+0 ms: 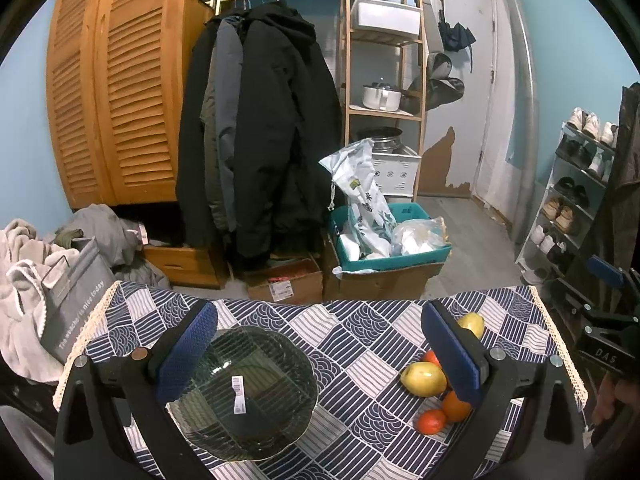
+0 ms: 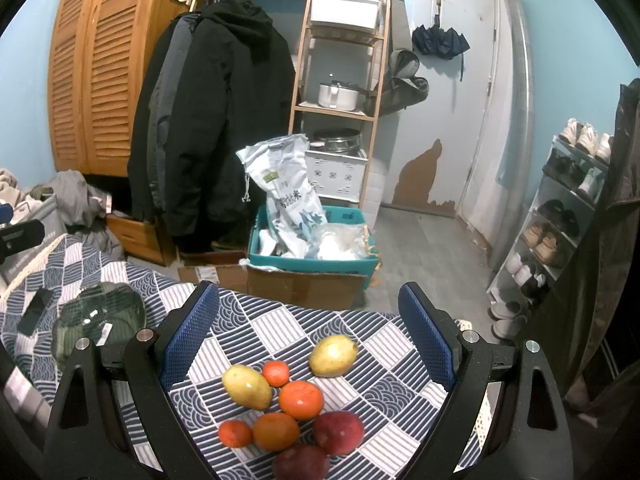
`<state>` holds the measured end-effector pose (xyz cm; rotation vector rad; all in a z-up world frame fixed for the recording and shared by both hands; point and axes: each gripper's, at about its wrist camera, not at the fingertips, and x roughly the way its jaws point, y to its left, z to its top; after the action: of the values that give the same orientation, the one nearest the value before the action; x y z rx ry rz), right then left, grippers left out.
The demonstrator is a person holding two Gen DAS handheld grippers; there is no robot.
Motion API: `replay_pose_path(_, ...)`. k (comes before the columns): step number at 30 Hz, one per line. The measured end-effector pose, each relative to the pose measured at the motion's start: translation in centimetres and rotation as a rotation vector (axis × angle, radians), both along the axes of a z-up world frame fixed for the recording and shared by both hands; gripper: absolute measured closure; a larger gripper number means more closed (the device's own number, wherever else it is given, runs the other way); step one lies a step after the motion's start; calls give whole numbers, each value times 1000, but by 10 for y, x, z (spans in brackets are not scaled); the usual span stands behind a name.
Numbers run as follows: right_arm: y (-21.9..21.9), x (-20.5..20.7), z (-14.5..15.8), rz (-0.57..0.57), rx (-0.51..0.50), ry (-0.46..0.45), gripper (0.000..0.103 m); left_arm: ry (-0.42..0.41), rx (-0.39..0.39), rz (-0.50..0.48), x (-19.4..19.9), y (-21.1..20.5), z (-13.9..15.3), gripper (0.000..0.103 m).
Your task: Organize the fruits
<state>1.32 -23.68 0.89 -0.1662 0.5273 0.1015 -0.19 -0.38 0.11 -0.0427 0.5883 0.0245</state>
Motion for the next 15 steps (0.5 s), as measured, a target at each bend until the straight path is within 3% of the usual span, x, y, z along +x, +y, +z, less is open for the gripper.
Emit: replay_pose_path(15, 0, 0, 1, 0, 0, -1, 13, -5, 3, -18, -1, -3, 0, 1)
